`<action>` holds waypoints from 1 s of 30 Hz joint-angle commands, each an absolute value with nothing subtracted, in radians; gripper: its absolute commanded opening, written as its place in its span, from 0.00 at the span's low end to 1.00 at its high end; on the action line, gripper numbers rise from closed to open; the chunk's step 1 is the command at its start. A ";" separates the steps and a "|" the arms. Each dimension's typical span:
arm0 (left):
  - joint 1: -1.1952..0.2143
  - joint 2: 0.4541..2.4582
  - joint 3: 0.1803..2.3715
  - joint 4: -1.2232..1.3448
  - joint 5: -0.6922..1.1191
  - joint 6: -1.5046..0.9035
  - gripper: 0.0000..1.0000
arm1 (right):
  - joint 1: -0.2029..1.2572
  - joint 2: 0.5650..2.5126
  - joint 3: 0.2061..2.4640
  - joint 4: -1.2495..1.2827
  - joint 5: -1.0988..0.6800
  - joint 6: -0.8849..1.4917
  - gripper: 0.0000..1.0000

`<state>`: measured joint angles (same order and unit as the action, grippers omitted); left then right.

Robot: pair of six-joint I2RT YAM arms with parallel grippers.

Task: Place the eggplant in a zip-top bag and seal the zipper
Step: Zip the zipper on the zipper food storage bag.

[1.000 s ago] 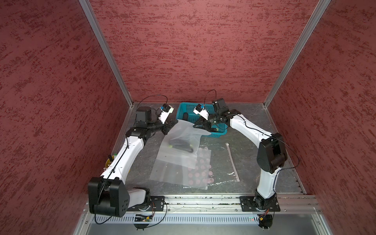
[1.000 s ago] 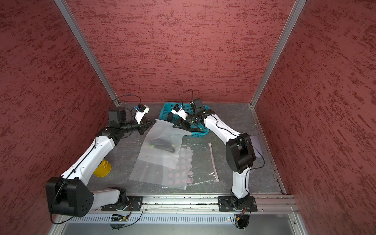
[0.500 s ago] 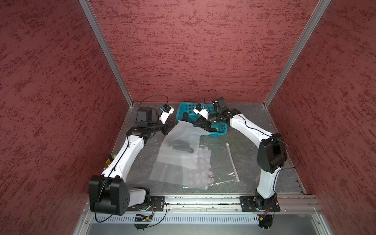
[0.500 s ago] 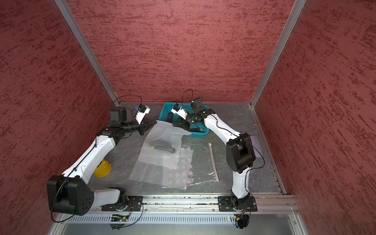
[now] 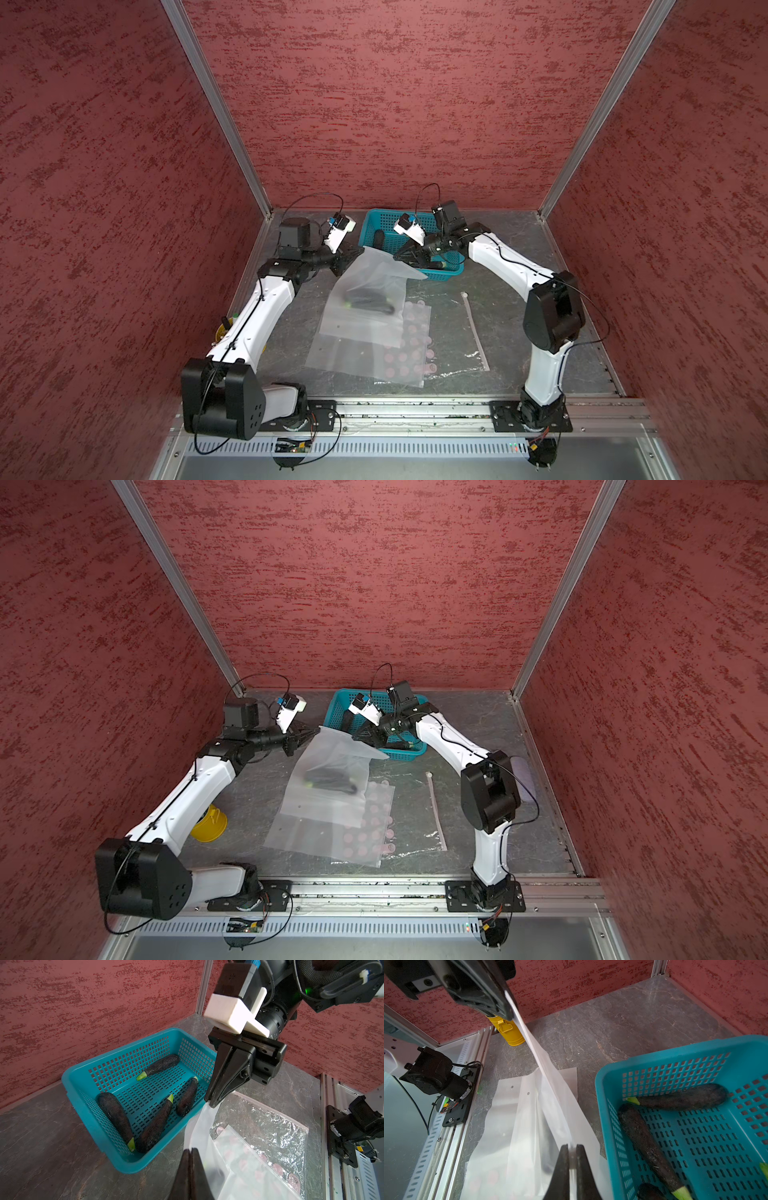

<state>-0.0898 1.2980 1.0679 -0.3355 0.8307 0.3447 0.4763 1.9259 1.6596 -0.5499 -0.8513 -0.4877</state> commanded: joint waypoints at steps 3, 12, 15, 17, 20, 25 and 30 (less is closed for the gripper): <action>-0.049 1.273 1.069 -0.254 0.880 0.294 0.00 | 0.476 1.936 1.651 -0.565 -0.825 -0.503 0.04; -0.004 1.242 1.036 -0.203 0.913 0.241 0.00 | 0.465 1.935 1.634 -0.564 -0.794 -0.504 0.03; 0.016 1.235 1.029 -0.182 0.914 0.217 0.00 | 0.459 1.930 1.622 -0.566 -0.786 -0.508 0.03; 0.029 1.230 1.026 -0.167 0.911 0.203 0.00 | 0.455 1.926 1.611 -0.567 -0.780 -0.507 0.03; 0.044 1.221 1.022 -0.154 0.895 0.189 0.00 | 0.450 1.921 1.595 -0.568 -0.766 -0.508 0.03; 0.059 1.205 1.006 -0.126 0.871 0.171 0.00 | 0.443 1.919 1.570 -0.562 -0.738 -0.500 0.03; 0.085 1.197 1.000 -0.103 0.851 0.143 0.00 | 0.435 1.913 1.542 -0.560 -0.717 -0.493 0.03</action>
